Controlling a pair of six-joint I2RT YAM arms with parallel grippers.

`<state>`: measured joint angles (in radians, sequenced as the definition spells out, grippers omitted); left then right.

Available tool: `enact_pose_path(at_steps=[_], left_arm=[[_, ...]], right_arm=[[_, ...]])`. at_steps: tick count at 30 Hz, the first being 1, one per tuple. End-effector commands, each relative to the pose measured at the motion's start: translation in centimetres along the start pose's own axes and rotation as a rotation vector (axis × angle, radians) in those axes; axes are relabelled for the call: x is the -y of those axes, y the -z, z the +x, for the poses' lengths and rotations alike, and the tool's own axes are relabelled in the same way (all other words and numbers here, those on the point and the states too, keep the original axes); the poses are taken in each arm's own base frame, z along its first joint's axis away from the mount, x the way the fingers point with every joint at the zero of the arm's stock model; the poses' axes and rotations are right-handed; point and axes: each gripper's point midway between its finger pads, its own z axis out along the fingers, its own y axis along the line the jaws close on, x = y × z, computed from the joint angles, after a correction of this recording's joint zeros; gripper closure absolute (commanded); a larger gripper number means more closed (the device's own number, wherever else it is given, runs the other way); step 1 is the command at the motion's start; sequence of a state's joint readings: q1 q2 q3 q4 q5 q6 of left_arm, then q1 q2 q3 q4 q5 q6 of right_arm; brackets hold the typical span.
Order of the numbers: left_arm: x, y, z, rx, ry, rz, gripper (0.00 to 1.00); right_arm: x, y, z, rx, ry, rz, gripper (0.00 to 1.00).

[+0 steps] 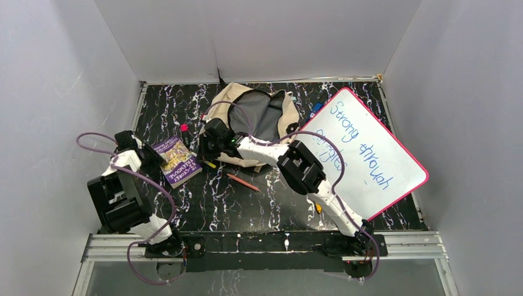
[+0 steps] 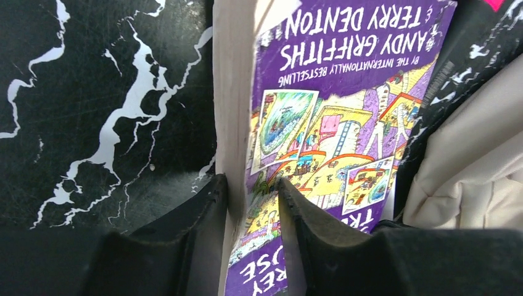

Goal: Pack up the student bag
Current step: Pick up the book from the center of the board.

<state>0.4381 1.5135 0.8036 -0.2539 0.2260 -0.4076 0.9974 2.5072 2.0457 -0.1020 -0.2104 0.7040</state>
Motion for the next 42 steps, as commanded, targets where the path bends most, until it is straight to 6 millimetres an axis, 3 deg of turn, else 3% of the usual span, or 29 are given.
enact_pose_path(at_steps=[1, 7, 12, 18, 21, 27, 33, 42], left_arm=[[2.5, 1.0, 3.1, -0.098, 0.03, 0.125, 0.74], [2.6, 1.4, 3.0, -0.084, 0.035, 0.136, 1.0], [3.4, 3.3, 1.6, -0.008, 0.035, 0.163, 1.0], [5.3, 6.4, -0.3, 0.094, 0.055, 0.237, 1.0], [6.2, 7.7, -0.6, 0.132, 0.088, 0.295, 1.0], [7.3, 9.6, -0.6, 0.169, 0.137, 0.376, 1.0], [9.8, 12.4, -0.2, 0.181, 0.15, 0.527, 1.0], [13.0, 16.4, -0.6, 0.188, 0.154, 0.695, 1.0]], right_arm=[[-4.6, 1.9, -0.4, 0.025, 0.06, -0.11, 0.94], [-4.9, 3.1, -0.3, 0.024, 0.076, -0.114, 0.94], [-4.8, 4.9, -0.3, 0.042, 0.092, -0.091, 0.9], [-4.6, 8.2, -0.7, 0.101, 0.094, -0.056, 0.61], [-4.8, 9.9, -0.9, 0.125, 0.082, -0.062, 0.51], [-4.5, 12.7, -1.6, 0.169, 0.01, -0.084, 0.32], [-4.0, 16.0, -2.9, 0.237, -0.069, -0.147, 0.13], [-5.0, 23.6, -5.7, 0.401, -0.038, -0.151, 0.03]])
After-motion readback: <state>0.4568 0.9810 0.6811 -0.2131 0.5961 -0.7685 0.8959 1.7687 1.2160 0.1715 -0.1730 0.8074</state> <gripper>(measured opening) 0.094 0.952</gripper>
